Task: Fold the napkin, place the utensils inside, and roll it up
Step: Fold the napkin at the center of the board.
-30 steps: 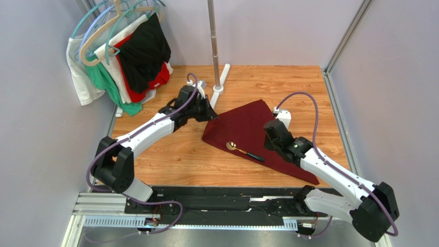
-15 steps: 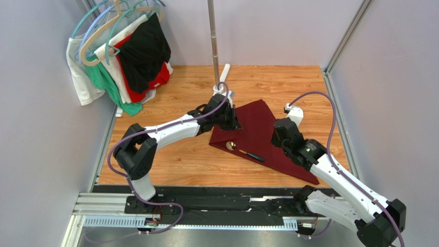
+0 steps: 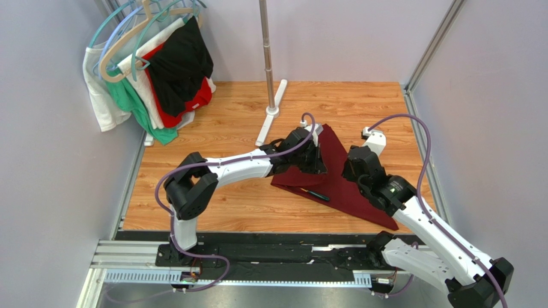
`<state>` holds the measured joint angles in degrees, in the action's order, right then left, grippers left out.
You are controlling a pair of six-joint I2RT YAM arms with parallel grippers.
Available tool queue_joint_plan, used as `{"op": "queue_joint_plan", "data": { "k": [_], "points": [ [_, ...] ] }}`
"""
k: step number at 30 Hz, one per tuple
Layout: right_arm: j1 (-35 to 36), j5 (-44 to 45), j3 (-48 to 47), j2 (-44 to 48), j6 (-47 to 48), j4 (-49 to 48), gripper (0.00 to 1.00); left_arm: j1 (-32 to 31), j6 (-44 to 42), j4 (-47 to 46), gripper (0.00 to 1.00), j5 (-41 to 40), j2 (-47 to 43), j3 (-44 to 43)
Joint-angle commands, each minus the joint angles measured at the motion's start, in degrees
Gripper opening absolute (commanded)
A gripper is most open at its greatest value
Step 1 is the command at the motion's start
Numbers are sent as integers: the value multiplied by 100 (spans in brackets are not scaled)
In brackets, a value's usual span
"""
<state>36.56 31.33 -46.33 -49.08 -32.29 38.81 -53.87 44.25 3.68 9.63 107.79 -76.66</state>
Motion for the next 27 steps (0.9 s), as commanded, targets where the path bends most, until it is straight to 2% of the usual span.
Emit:
{"op": "queue_joint_plan", "data": {
  "k": [1,10,27],
  "points": [
    [-26,198,-210,162,21,13,33,-203,5,-228,0,127,111,-393],
    [-26,224,-140,258,-31,118,33,-388,5,-140,0,189,427,-700],
    [-26,189,-43,399,-93,180,33,-669,5,106,0,57,673,-437]
  ]
}}
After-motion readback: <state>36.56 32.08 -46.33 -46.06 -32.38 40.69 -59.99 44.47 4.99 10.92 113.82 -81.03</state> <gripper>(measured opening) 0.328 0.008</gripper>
